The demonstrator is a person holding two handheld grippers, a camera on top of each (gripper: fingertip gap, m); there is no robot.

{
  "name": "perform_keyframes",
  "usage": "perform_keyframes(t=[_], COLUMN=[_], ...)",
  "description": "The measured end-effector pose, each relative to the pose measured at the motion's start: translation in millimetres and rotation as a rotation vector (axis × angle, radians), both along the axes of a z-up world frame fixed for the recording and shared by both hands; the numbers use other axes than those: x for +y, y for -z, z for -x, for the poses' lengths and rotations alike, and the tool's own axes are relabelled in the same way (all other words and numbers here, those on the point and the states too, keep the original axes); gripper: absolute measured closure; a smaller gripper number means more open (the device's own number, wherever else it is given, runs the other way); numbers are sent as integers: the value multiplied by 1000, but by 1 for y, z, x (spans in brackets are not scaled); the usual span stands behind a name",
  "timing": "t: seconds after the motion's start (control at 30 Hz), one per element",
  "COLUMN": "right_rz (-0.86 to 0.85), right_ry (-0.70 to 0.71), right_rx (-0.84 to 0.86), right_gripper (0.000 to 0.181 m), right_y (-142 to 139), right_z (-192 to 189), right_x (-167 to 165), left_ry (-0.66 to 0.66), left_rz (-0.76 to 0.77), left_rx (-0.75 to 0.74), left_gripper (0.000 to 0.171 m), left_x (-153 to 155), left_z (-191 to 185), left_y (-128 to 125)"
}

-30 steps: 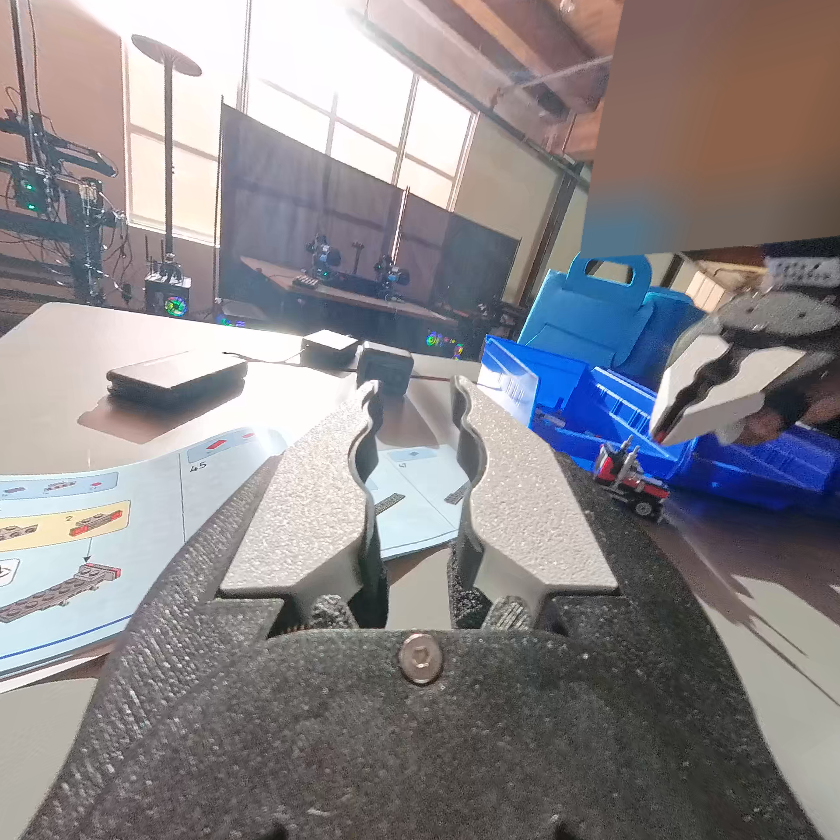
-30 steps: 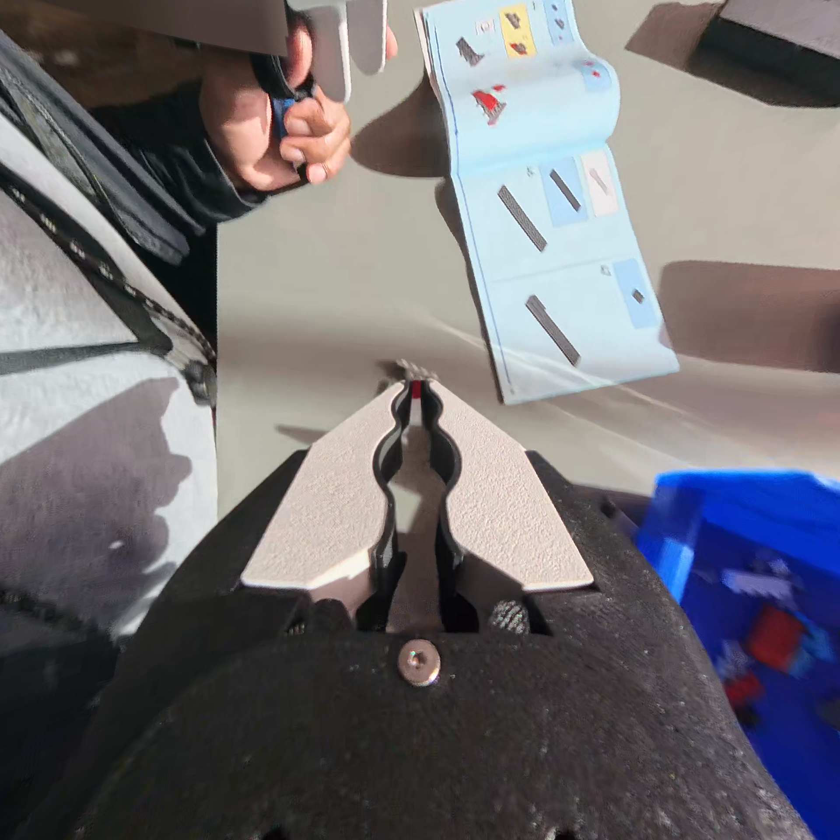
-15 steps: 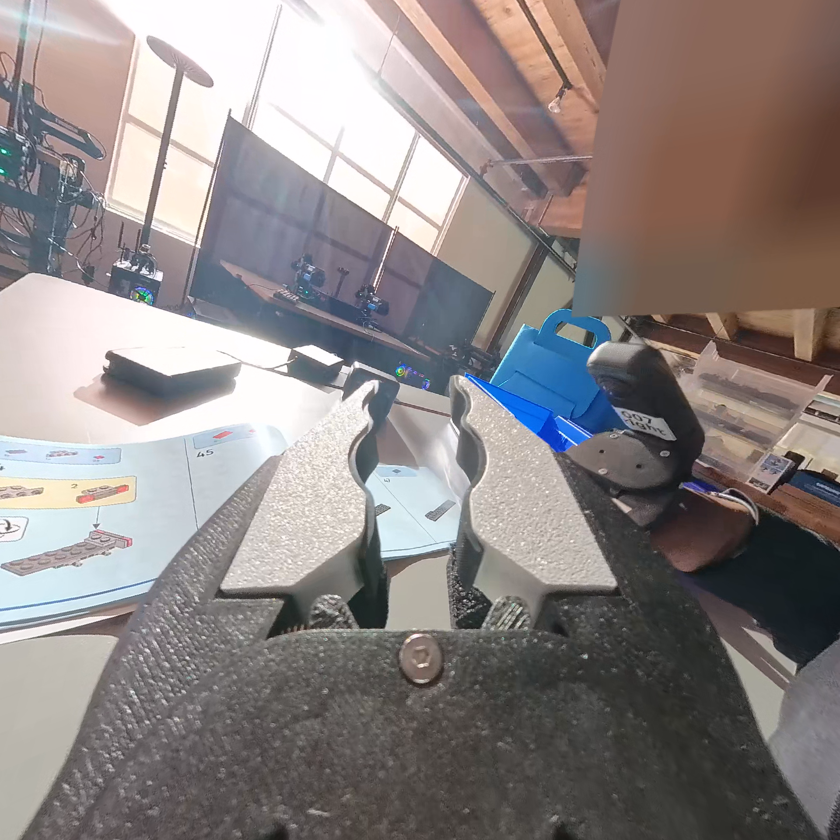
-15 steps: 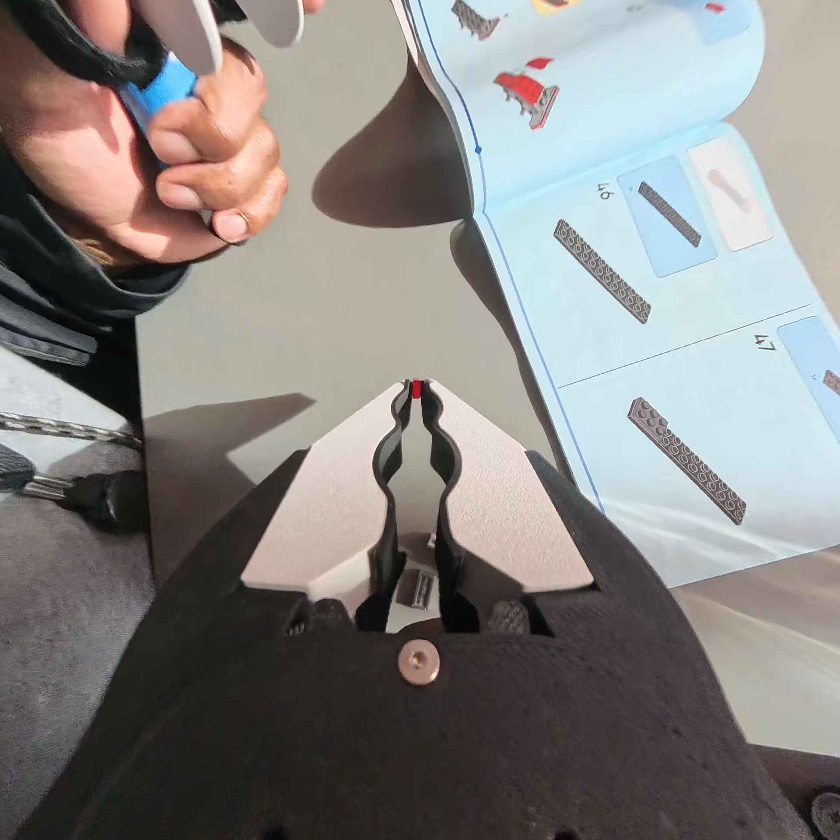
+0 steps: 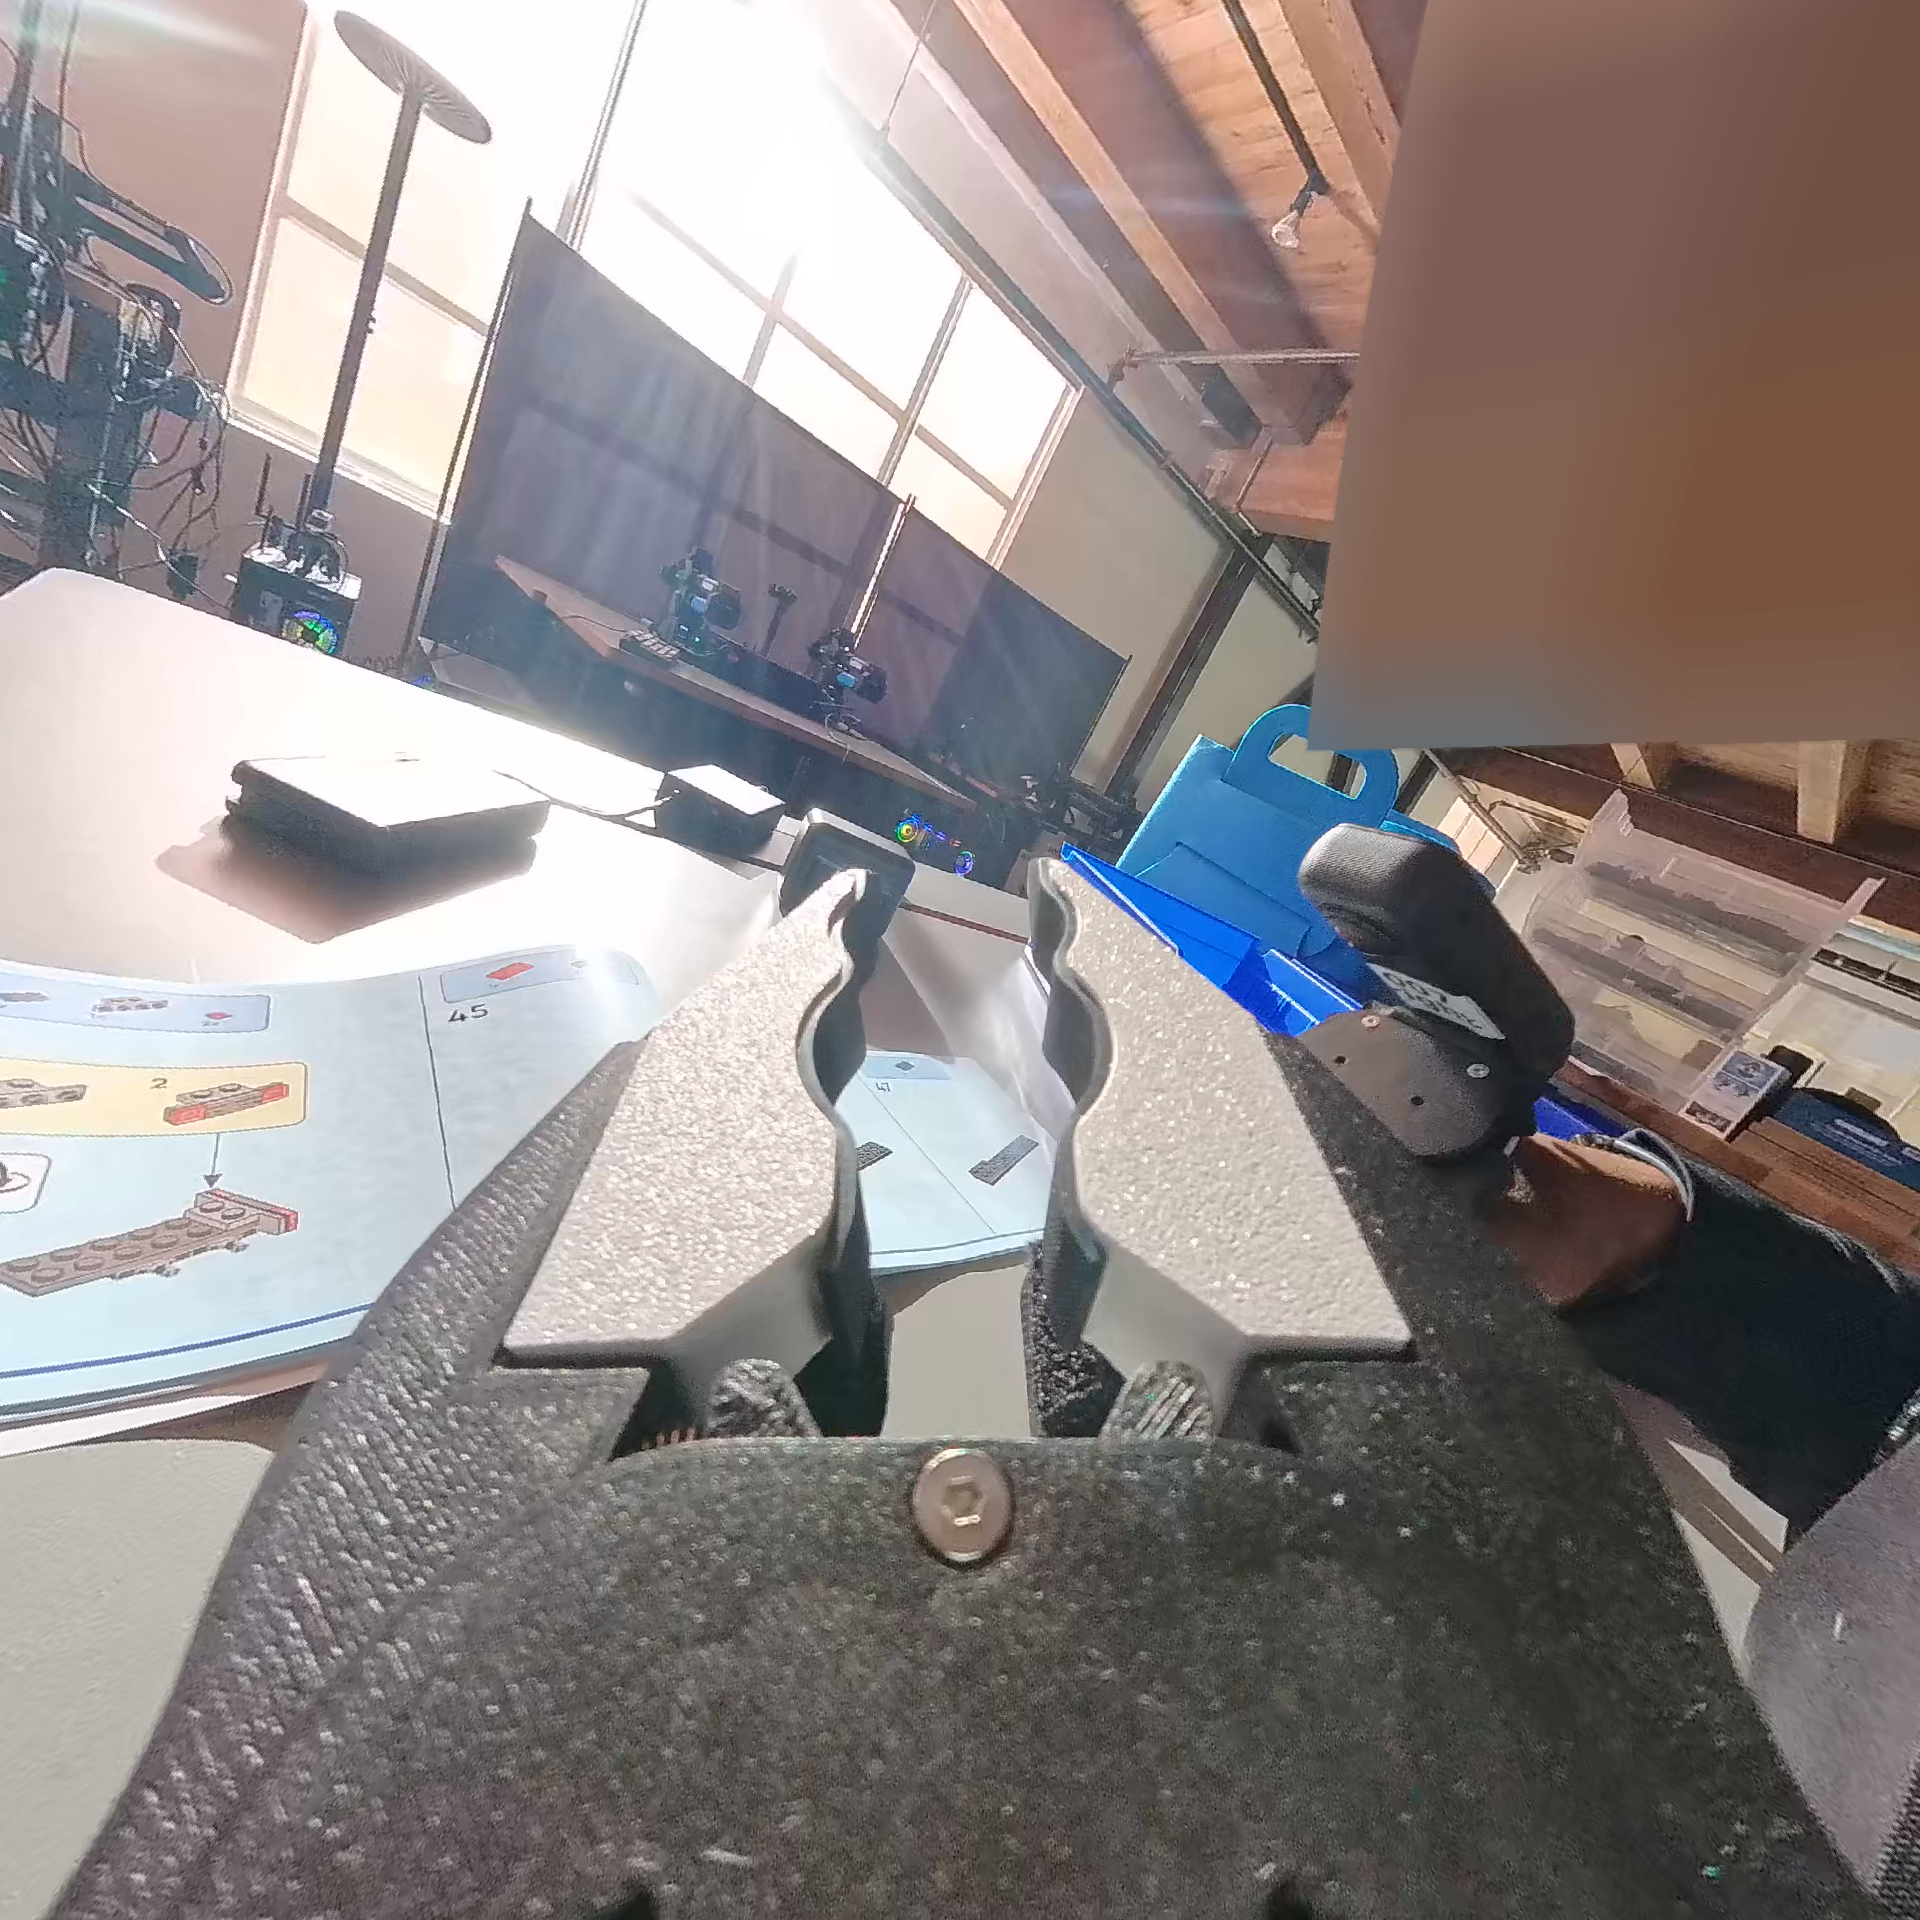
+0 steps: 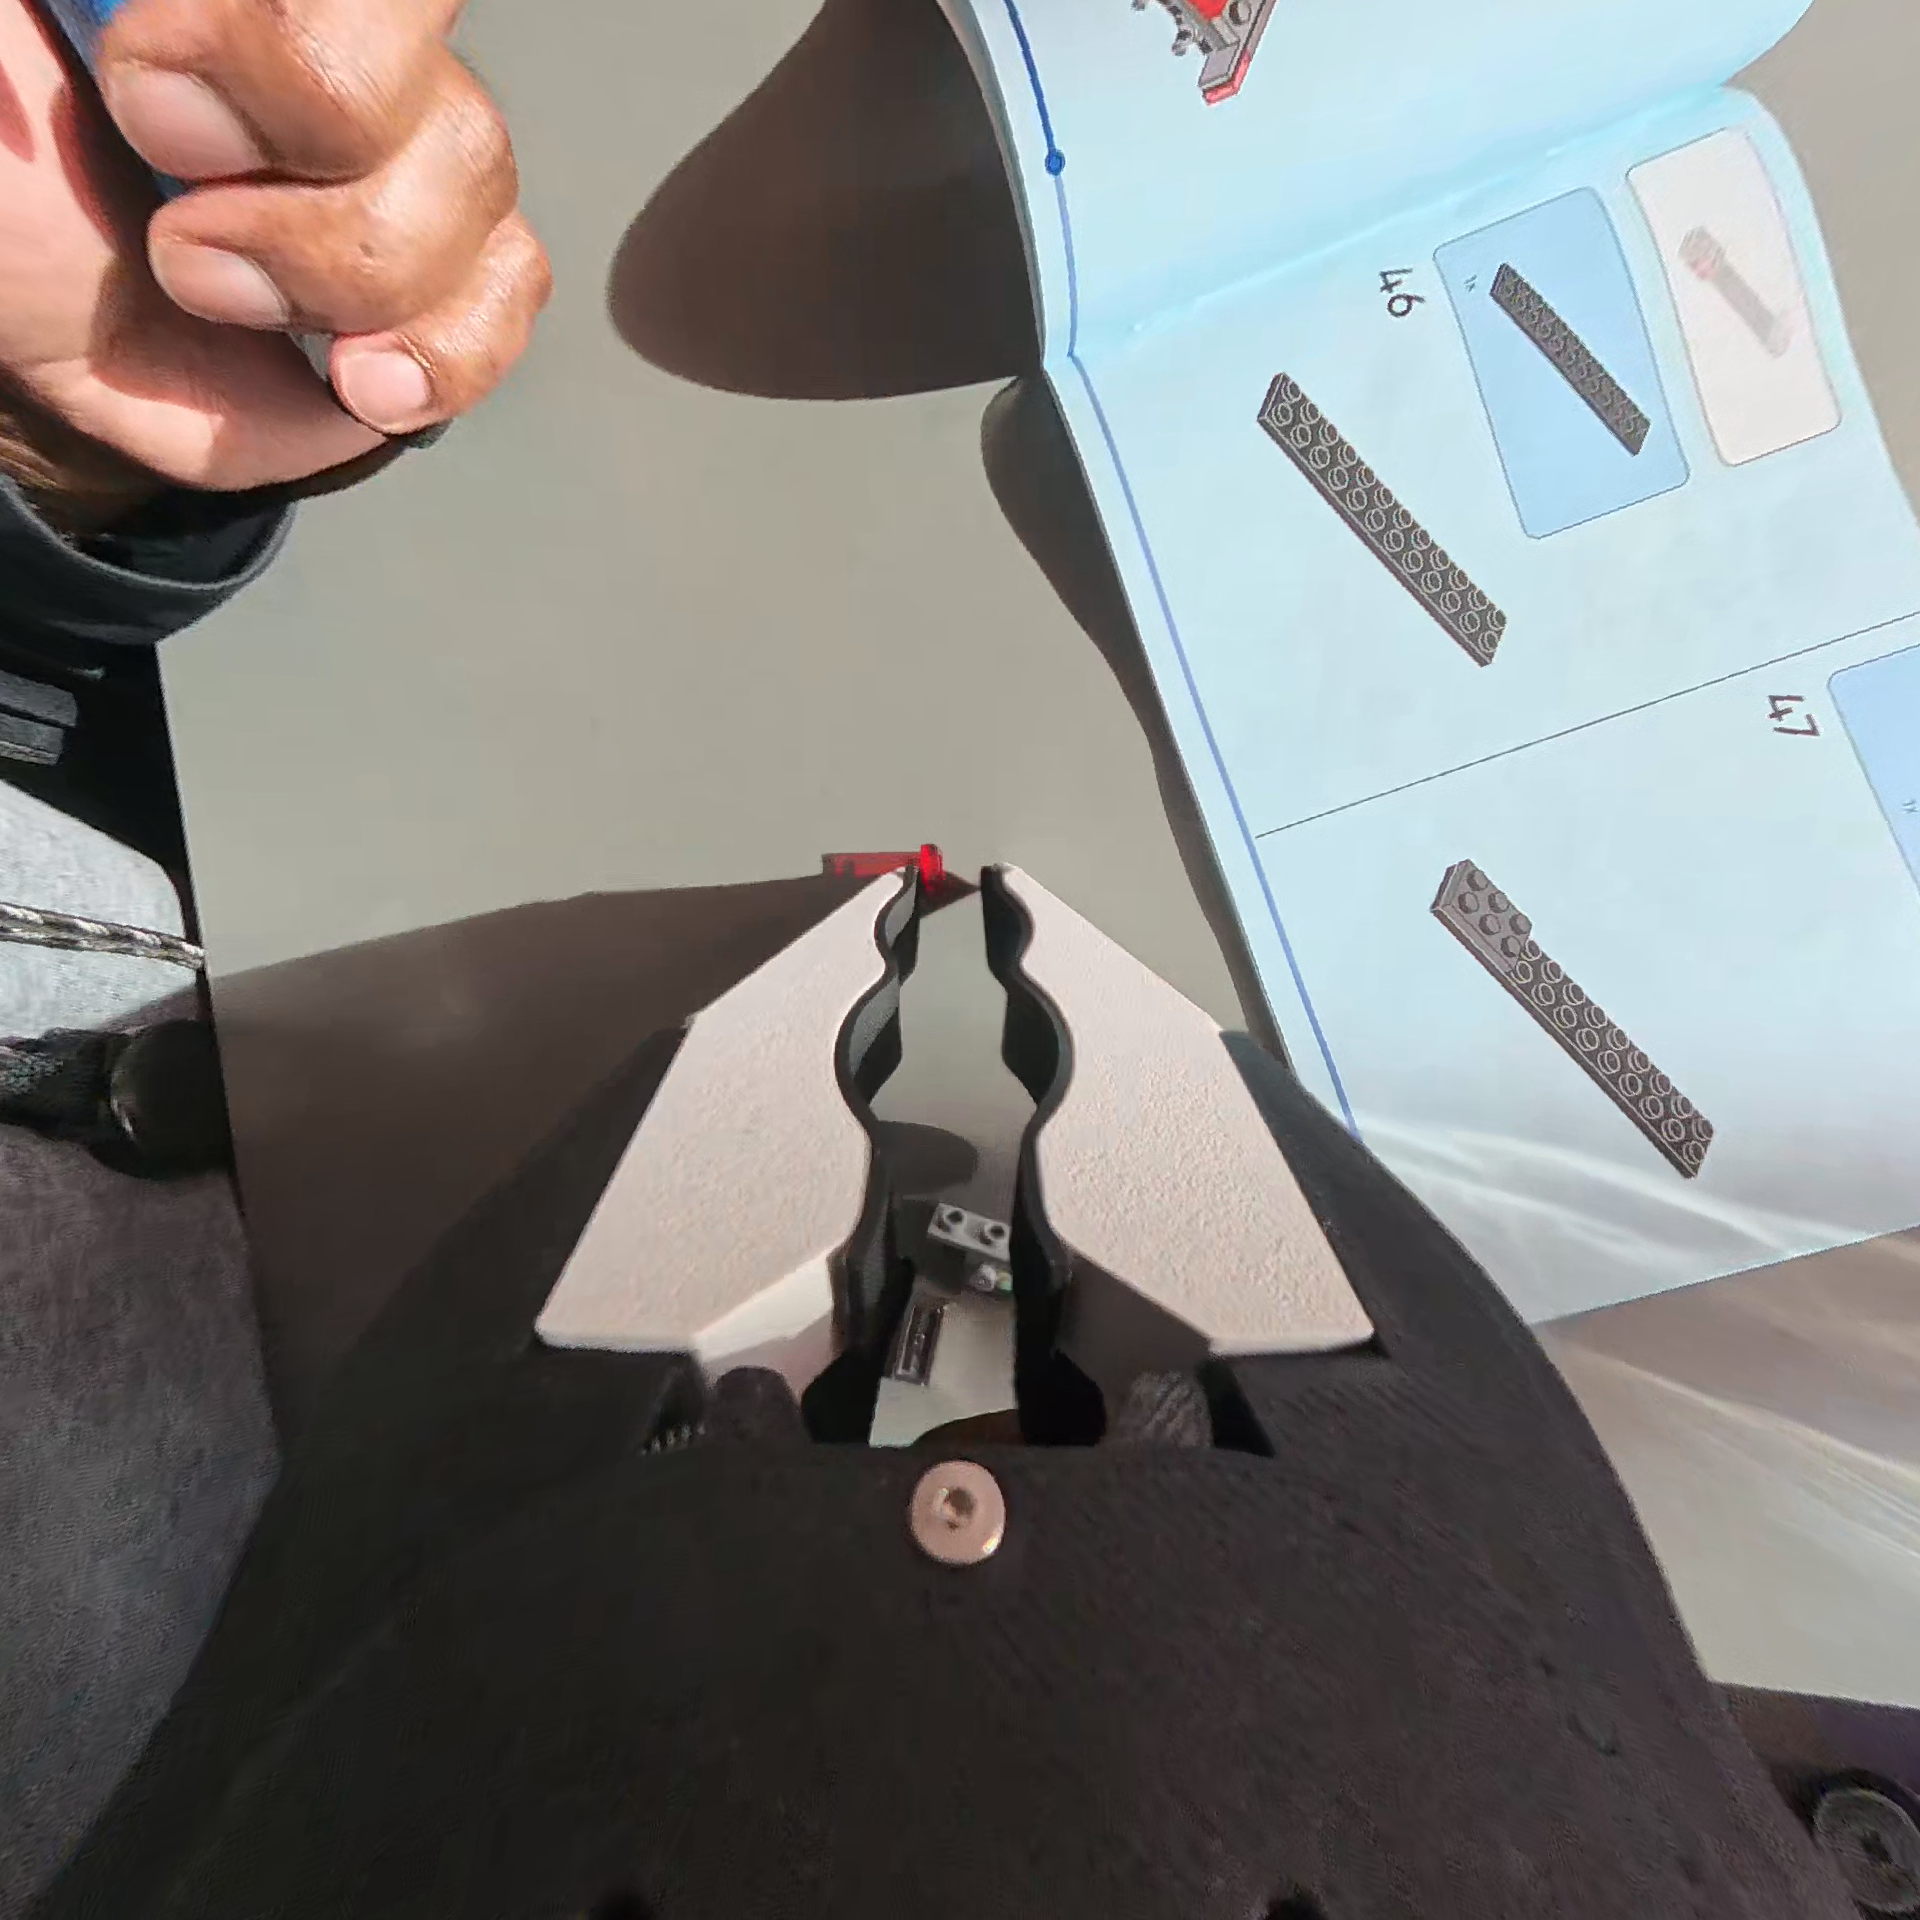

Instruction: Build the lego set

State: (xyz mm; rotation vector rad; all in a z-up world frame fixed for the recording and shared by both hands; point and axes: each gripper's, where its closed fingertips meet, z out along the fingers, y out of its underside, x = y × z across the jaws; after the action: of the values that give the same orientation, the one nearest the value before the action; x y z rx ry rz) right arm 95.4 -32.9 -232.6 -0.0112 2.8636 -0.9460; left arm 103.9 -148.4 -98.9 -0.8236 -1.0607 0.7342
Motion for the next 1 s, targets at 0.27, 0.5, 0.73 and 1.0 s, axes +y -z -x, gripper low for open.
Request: perform_keyframes(t=[0.27,0.5,0.73,1.0], right_rz=[114,195,160,-78], right_ry=[79,165,256,72], right_rx=[30,85,235,431], right_gripper=[154,152,154,156], right_y=[-39,-86,-127,-126], right_z=[20,44,94,181], right_x=[23,85,172,233], left_ry=[-2,3,-5,-16], left_rz=[22,74,102,165], left_rx=[-6,-28,-61,-128], left_gripper=[142,142,142,142], left_x=[3,10,13,21], left_z=[2,7,12,22], left_y=[1,4,8,17])
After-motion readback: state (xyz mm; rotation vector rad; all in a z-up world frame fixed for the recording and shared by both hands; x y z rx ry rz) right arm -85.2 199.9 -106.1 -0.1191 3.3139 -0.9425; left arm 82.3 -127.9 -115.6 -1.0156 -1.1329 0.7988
